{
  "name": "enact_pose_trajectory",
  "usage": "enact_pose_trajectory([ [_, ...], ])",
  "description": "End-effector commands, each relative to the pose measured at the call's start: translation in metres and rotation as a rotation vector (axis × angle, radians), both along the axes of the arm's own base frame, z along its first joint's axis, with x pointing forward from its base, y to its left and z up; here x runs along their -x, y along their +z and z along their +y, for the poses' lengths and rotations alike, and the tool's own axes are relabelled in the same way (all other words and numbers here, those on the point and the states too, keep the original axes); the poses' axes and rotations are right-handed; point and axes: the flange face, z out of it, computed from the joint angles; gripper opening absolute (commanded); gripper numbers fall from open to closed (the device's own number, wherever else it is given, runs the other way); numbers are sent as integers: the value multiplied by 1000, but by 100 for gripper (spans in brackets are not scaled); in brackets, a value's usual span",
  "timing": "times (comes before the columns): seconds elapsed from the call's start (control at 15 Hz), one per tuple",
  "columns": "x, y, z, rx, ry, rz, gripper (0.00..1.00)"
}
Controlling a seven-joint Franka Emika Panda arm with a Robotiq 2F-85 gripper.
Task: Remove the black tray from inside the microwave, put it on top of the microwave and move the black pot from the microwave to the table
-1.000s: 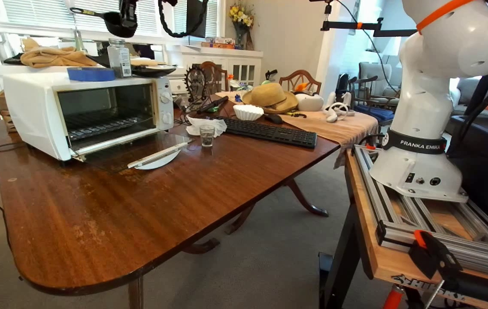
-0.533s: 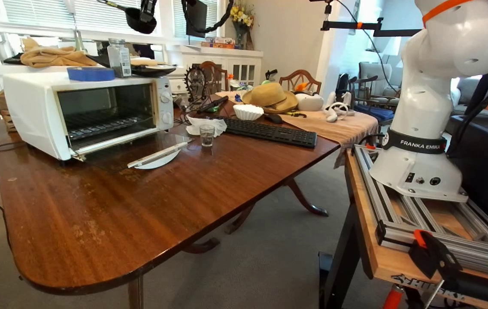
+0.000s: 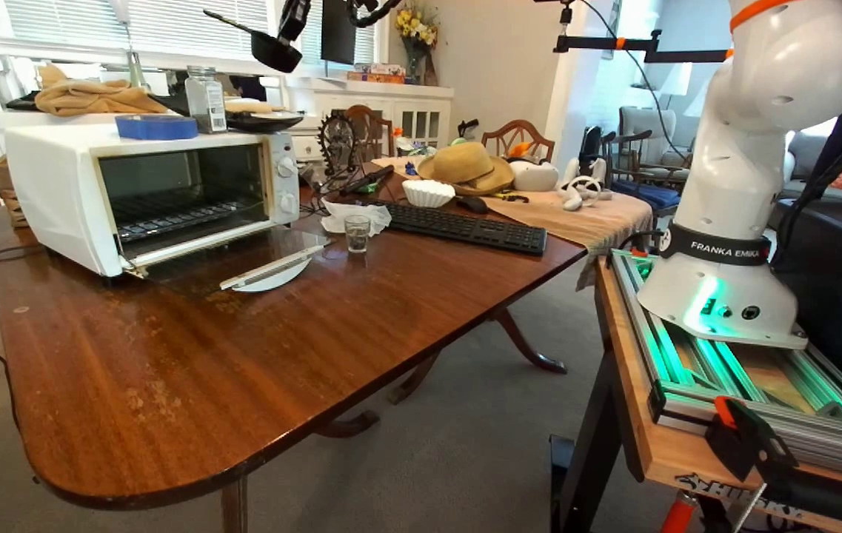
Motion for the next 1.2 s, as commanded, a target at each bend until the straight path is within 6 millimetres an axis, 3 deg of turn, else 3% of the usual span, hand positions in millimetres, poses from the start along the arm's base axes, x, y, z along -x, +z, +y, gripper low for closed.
enact_pose_trajectory([
  [0.0, 19, -5, -14, -29, -6, 76, 1],
  [0.2, 37, -26, -21, -55, -48, 119, 1],
  [0.4, 60, -67, -24, -103, -104, 177, 1],
  [0.8, 125, -142, -15, -201, -301, 264, 1],
  [1.13, 153, -172, 3, -207, -340, 320, 1],
])
